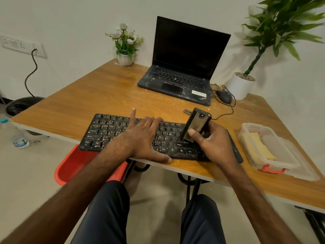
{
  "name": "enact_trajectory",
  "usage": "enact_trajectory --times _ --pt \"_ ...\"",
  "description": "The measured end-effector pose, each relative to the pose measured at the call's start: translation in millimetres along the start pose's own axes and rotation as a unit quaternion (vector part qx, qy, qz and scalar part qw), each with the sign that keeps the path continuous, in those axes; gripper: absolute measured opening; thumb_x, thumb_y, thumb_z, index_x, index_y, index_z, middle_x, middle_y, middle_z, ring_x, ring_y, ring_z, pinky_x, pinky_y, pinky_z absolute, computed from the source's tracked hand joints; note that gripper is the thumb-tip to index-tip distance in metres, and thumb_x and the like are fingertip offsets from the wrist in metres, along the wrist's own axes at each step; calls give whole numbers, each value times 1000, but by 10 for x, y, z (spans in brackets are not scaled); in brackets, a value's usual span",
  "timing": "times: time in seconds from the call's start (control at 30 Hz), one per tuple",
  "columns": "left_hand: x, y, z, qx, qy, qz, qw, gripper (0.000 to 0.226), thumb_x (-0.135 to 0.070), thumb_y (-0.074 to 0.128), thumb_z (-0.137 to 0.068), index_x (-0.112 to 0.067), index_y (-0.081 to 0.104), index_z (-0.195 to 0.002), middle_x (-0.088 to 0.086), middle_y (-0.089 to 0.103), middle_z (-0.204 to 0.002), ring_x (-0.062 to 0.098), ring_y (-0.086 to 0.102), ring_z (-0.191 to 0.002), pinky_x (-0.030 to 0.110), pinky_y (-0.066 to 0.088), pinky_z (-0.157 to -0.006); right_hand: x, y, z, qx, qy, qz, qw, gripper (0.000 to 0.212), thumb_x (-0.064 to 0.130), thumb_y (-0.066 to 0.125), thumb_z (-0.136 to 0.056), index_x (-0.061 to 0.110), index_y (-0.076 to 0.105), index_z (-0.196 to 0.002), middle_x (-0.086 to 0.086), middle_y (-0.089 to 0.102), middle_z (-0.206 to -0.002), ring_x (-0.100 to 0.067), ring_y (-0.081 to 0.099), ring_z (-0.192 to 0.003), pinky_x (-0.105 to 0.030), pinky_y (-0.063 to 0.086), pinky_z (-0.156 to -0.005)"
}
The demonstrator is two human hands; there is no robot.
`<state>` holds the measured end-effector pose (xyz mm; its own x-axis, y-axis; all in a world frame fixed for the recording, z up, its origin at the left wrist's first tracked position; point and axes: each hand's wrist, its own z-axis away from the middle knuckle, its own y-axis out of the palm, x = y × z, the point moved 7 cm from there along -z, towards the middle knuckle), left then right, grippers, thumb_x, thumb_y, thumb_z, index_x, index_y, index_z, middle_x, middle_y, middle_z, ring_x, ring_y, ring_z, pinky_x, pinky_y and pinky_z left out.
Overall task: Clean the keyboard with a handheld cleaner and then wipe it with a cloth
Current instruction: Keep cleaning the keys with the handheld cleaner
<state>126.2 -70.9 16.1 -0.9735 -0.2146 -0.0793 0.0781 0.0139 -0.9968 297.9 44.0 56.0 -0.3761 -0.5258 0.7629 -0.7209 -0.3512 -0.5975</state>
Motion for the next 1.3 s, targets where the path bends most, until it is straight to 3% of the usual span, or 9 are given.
enact_trajectory --times 0.1,0.23,0.33,0.43,0.5,0.73,0.9,1.1,1.3 --pt "-11 -8 9 5 0 -2 1000 143 -104 21 -48 -16 -2 -158 6 20 -162 22 16 -152 66 -23 -112 43 48 17 8 -23 81 996 36 38 71 -87 24 63 -119 16 60 -102 -4 56 -96 -25 45 -81" --pt "-26 -28 24 7 0 0 1000 143 -104 20 -48 -16 -3 -158 7 22 -162 23 17 -152 66 -22 -112 26 78 36 7 -36 96 995 40 46 70 -85 25 63 -119 14 61 -104 -3 57 -95 -24 45 -81" --pt "-24 -36 30 7 -1 1 1000 143 -104 21 -48 -16 -4 -157 8 21 -162 23 17 -152 67 -22 -112 43 6 30 -22 -46 25 998 26 42 69 -87 30 63 -110 21 63 -96 8 59 -84 -14 43 -72" --pt "-63 -57 43 12 4 15 1000 139 -104 33 -58 -16 -7 -157 8 11 -166 25 6 -155 67 -22 -112 27 -41 8 -33 -21 -112 993 27 42 67 -88 24 69 -107 9 73 -97 -1 69 -88 -26 56 -75" --pt "-173 -131 49 -6 17 58 998 130 -95 42 -68 -14 -6 -158 8 9 -168 24 4 -155 65 -21 -114 27 -13 -17 -23 -20 -120 992 32 47 65 -87 23 69 -108 7 74 -98 -4 70 -89 -27 57 -75" --pt "-627 -342 -5 -150 22 218 964 83 -60 65 -86 -21 32 -152 -3 60 -140 14 51 -133 55 -6 -123 43 127 9 17 -49 -115 992 34 44 62 -90 19 69 -111 7 74 -97 -5 71 -89 -25 57 -75" --pt "-675 -254 -74 -175 12 310 934 70 -49 73 -85 -21 45 -143 -6 64 -131 11 55 -126 50 6 -125 39 138 31 17 -53 -114 992 41 49 59 -88 17 69 -112 8 74 -95 -4 70 -87 -19 54 -71" --pt "-704 -254 -83 -190 10 283 940 62 -52 67 -90 -20 46 -139 -6 65 -127 12 57 -122 48 6 -125 -11 128 3 19 -35 -120 992 27 42 62 -91 22 70 -108 10 74 -93 -1 70 -85 -15 53 -69" --pt "-663 -230 -80 -195 18 248 949 62 -53 63 -90 -22 44 -141 -6 64 -123 12 56 -121 51 10 -125 -23 150 -20 28 -28 -78 996 37 48 67 -86 20 71 -111 11 73 -91 2 69 -81 -13 52 -66"
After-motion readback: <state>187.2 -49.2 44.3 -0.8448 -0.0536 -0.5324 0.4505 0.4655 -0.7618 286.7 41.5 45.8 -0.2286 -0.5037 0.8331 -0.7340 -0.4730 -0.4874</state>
